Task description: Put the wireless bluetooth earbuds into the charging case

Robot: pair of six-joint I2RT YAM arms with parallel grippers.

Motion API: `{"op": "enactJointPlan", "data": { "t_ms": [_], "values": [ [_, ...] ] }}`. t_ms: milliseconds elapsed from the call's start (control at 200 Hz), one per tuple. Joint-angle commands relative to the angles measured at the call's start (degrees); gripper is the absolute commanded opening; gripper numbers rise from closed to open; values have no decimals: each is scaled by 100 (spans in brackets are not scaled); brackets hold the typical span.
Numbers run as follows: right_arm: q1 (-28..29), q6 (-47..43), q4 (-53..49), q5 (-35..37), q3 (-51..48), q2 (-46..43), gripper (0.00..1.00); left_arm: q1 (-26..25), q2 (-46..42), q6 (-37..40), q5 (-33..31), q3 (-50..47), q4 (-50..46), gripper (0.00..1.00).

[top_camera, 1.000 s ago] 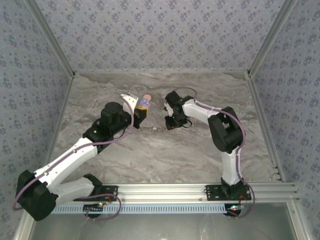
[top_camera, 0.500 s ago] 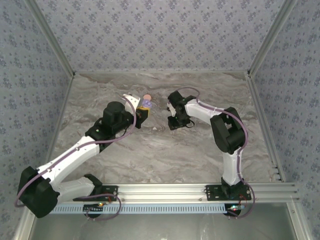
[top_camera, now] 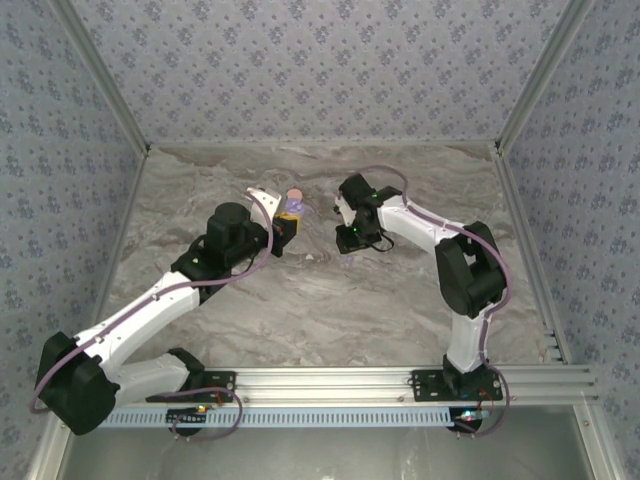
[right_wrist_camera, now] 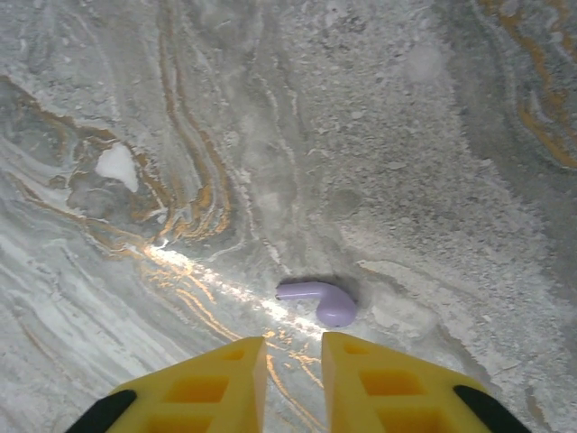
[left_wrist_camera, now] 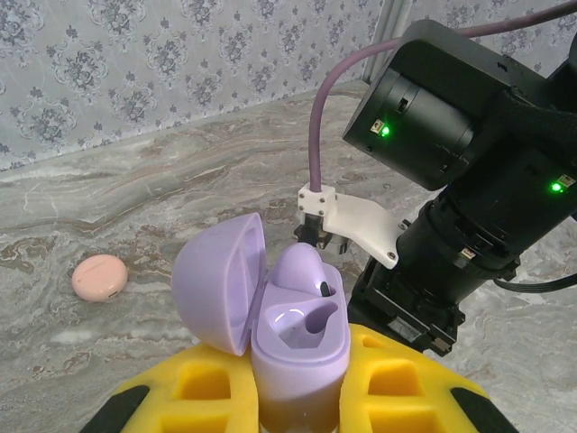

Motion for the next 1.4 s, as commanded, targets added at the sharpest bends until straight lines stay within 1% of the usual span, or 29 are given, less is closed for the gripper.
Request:
{"op": "enactJointPlan", "data": {
  "t_ms": [0, 95, 245, 590, 875, 1399],
  "values": [
    [17, -29, -282, -270, -135, 56, 18, -45, 6, -58, 95, 263, 194, 13],
    [16, -2, -310, -269, -198, 188, 15, -50, 6, -52, 92, 271, 183, 13],
    [28, 6, -397, -123, -231, 361, 13, -56, 3, -48, 89, 275, 168, 13],
    [34, 115, -538, 427, -73, 672, 13, -64, 15, -32, 67, 267, 169, 13],
    [48, 182, -502, 634, 217, 921, 13, -61, -1, -14, 51, 253, 142, 13],
    [73, 182, -452, 716, 716, 1131, 13, -63, -62, -9, 38, 271, 113, 13]
  ]
}}
